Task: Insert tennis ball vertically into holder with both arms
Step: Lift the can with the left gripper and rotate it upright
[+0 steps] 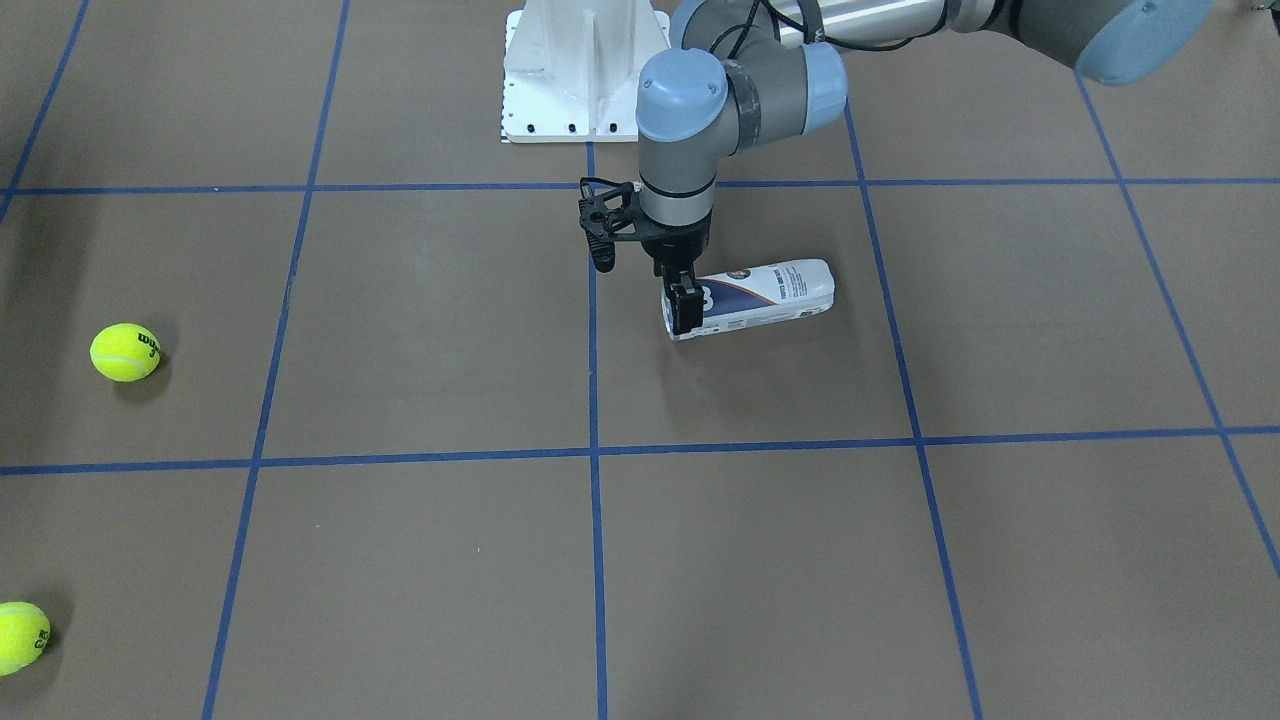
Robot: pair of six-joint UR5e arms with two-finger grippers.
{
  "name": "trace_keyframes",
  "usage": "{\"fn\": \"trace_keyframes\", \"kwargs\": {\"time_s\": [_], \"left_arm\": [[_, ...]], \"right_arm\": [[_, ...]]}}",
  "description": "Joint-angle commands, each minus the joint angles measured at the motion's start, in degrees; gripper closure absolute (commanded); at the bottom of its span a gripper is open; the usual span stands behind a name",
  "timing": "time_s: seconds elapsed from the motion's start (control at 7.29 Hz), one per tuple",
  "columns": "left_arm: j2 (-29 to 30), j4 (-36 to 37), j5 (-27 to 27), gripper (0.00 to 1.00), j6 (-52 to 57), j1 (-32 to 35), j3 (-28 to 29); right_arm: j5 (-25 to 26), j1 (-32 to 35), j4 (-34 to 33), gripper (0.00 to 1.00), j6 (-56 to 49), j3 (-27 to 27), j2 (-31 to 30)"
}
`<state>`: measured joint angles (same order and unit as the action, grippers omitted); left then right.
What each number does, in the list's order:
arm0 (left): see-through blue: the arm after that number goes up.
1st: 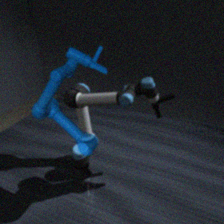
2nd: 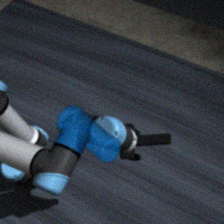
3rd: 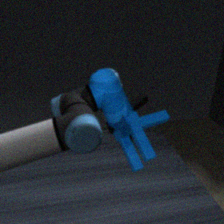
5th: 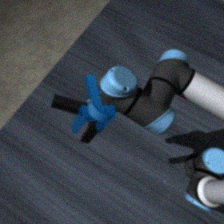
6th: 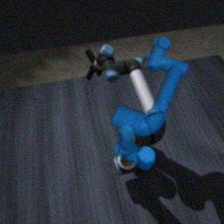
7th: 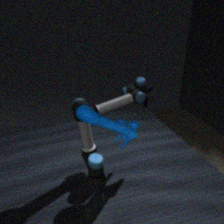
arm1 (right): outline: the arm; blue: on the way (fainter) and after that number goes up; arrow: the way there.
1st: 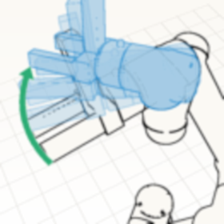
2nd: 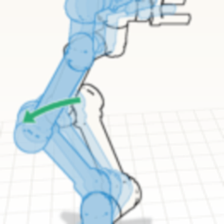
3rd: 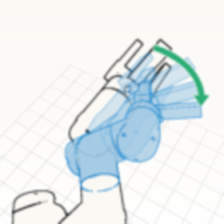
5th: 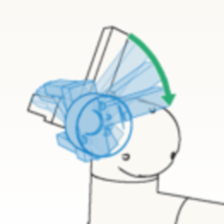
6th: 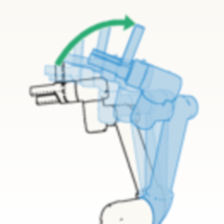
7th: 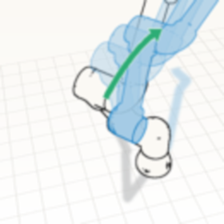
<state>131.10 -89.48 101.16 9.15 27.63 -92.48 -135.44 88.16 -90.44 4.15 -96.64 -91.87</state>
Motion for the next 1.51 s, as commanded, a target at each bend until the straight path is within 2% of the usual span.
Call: {"fn": "trace_keyframes", "kwargs": {"time_s": [0.0,0.82,0.96,1.23,1.37], "left_arm": [[0.03,-3.50,0.00,0.01,-0.10,-0.03,3.17],[-0.41,-2.90,-0.09,0.01,0.08,0.06,3.01],[-0.32,-2.90,-0.09,0.05,0.08,-0.03,2.92],[-0.32,-2.99,-0.09,0.51,-0.54,0.14,1.88],[-0.41,-2.90,-0.09,0.68,-1.67,0.23,1.00]], "right_arm": [[0.00,0.00,0.00,0.01,0.07,0.05,-0.06],[0.00,0.00,0.00,0.01,-0.02,-0.39,-0.15],[0.00,0.00,0.00,0.01,-0.02,-0.48,-0.41],[0.00,0.00,0.00,0.01,-0.02,-0.48,-0.41],[0.00,0.00,0.00,0.01,0.07,-0.57,-0.41]]}}
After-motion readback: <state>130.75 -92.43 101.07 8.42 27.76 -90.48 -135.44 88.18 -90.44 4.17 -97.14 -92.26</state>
